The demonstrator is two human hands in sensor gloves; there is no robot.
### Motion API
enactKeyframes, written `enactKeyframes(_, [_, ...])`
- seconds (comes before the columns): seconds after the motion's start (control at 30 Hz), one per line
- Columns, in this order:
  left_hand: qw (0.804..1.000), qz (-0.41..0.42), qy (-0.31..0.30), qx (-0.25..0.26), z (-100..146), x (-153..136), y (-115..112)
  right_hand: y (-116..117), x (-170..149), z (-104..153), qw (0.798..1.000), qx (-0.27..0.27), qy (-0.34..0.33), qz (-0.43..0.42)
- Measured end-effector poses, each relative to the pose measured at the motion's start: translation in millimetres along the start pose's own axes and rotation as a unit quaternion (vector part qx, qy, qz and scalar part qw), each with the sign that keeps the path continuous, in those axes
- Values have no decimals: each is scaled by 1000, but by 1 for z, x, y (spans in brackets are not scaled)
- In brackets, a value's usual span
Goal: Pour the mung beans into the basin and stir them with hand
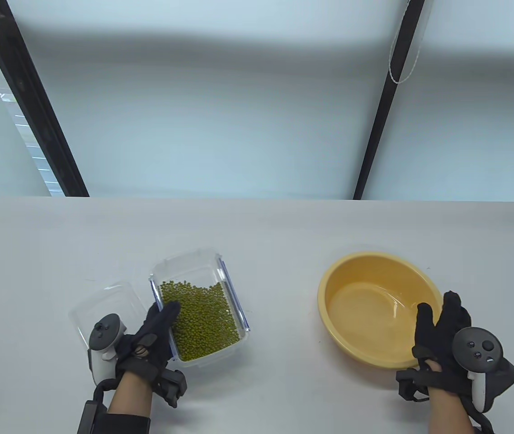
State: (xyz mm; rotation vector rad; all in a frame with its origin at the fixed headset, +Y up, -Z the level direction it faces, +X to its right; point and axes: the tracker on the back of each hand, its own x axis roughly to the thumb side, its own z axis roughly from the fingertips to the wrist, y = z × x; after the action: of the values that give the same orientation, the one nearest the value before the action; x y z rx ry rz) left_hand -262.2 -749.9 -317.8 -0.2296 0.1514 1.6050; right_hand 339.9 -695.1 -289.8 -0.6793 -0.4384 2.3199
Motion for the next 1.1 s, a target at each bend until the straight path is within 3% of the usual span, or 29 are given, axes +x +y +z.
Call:
enactKeyframes(0.07, [999, -6, 5, 45, 3, -3, 20, 9, -15, -8, 998, 28, 56, -10])
enactKeyframes(0.23, [995, 22, 12, 93, 8, -7, 44, 38, -28, -14, 988, 101, 112, 14])
enactKeyframes(0.57, [997, 25, 16, 73, 7, -7, 40, 32, -29, -20, 990, 84, 97, 66])
enactKeyframes(0.83, [996, 35, 15, 75, 7, -7, 40, 38, 10, -4, 992, 119, -6, 29])
enactKeyframes(1.1, [996, 41, 18, 77, 8, -6, 40, 71, 52, 39, 969, 213, -124, 26])
